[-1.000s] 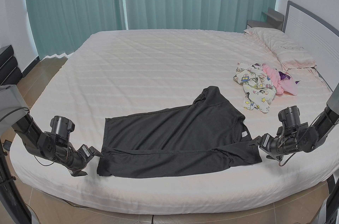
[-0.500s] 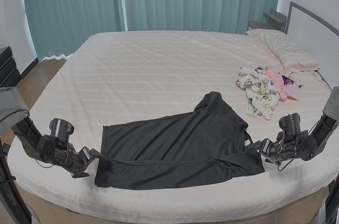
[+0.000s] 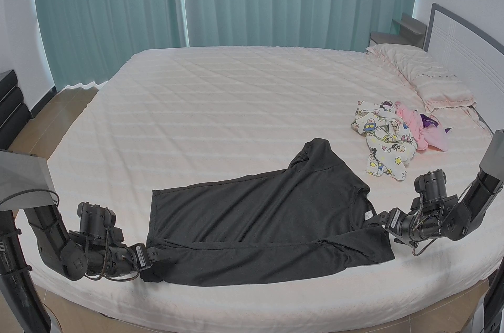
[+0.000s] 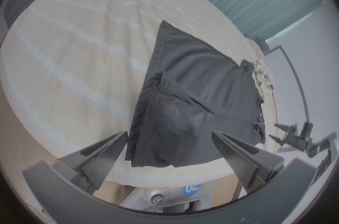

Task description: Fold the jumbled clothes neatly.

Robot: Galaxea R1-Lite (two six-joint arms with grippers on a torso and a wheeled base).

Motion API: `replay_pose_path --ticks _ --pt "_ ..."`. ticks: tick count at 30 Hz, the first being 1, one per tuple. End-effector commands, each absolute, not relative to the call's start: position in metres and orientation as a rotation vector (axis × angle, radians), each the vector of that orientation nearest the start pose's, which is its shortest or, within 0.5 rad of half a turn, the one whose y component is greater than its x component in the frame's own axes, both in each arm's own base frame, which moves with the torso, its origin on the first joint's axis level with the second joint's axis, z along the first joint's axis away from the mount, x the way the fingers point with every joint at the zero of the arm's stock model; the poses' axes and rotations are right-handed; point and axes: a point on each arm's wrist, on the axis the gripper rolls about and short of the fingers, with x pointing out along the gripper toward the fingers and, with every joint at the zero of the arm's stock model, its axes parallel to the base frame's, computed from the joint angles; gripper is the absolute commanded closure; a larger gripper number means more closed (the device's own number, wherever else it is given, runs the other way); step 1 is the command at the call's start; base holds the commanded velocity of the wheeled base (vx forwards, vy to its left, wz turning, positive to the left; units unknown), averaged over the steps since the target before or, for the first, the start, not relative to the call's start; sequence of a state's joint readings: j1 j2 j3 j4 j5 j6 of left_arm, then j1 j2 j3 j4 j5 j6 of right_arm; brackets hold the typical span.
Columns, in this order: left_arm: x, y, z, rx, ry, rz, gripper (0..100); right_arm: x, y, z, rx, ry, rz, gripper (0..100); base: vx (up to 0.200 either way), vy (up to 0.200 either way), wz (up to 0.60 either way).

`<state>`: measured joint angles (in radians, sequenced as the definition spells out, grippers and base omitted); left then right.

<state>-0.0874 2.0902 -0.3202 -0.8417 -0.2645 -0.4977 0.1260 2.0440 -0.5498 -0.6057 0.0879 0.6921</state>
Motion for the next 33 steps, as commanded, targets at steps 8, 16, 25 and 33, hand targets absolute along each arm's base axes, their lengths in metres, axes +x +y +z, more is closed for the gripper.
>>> replay_pose_path --ticks 8,16,25,33 --pt "0.242 -0.031 -0.031 -0.460 1.025 -0.035 0 0.284 0.039 0.021 0.606 0.904 -0.097 0 0.000 0.000 0.00" --pt "0.232 -0.027 -0.032 -0.453 1.053 -0.001 100 0.283 0.039 0.020 0.601 0.906 -0.095 0 0.000 0.000 0.00" --pt "0.223 -0.027 -0.032 -0.440 1.074 0.007 100 0.283 0.039 0.020 0.596 0.909 -0.094 0 0.000 0.000 0.00" --pt "0.221 -0.027 -0.033 -0.427 1.079 0.029 0 0.283 0.038 0.020 0.597 0.908 -0.095 0 0.000 0.000 0.00"
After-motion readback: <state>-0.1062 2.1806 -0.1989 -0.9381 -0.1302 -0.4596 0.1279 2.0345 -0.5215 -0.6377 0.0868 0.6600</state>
